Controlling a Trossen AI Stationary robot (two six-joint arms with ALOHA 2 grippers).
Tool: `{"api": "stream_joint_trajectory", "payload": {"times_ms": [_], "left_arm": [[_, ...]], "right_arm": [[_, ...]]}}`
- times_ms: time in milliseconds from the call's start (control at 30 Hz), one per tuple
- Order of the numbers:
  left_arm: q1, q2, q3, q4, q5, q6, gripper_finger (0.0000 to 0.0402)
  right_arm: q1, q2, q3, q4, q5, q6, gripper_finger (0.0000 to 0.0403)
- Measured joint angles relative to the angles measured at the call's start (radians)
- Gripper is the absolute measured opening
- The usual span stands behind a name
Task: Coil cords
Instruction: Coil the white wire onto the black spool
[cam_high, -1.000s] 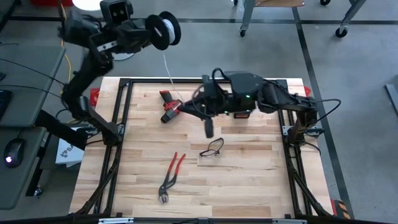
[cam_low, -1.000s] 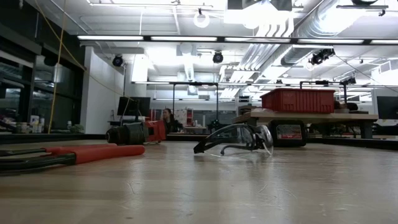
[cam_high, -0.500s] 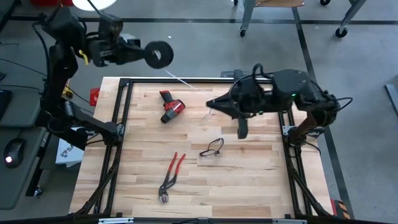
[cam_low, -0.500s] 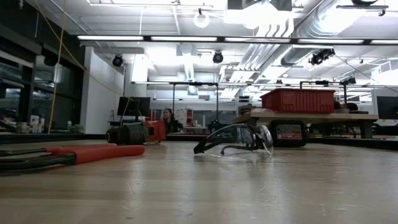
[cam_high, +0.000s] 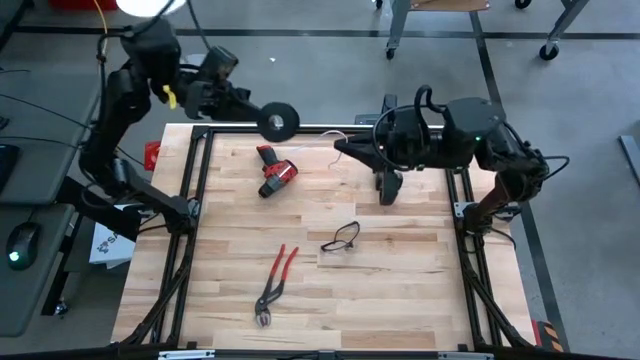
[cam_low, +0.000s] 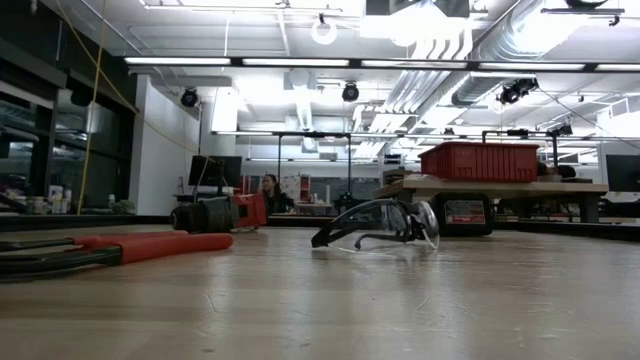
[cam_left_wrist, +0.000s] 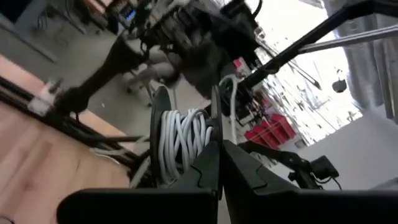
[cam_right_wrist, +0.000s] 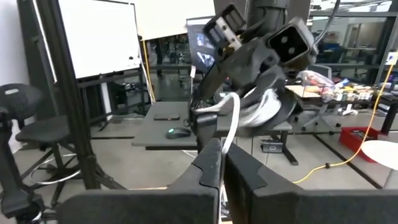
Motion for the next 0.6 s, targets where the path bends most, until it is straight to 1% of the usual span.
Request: {"api": "stream_joint_trajectory", "payload": {"times_ms": [167, 300, 433, 600], "left_arm": [[-0.023, 0.016, 0.0, -0.002, 0.005, -0.008, 0.0], [-0.051, 0.025, 0.0, 0.004, 0.051, -0.034, 0.0], [-0.079, 0.031, 0.0, 0.008, 0.049, -0.034, 0.0], [-0.077, 0.031, 0.0, 0.063, 0.046, -0.034, 0.0]], "right_arm": [[-0.021, 0.0, 0.0, -0.004, -0.009, -0.012, 0.0], [-0.045, 0.0, 0.0, -0.021, -0.012, -0.023, 0.0], [-0.06, 0.0, 0.0, -0.021, -0.011, -0.02, 0.0], [-0.064, -0.001, 0.0, -0.021, -0.017, -0.019, 0.0]]}}
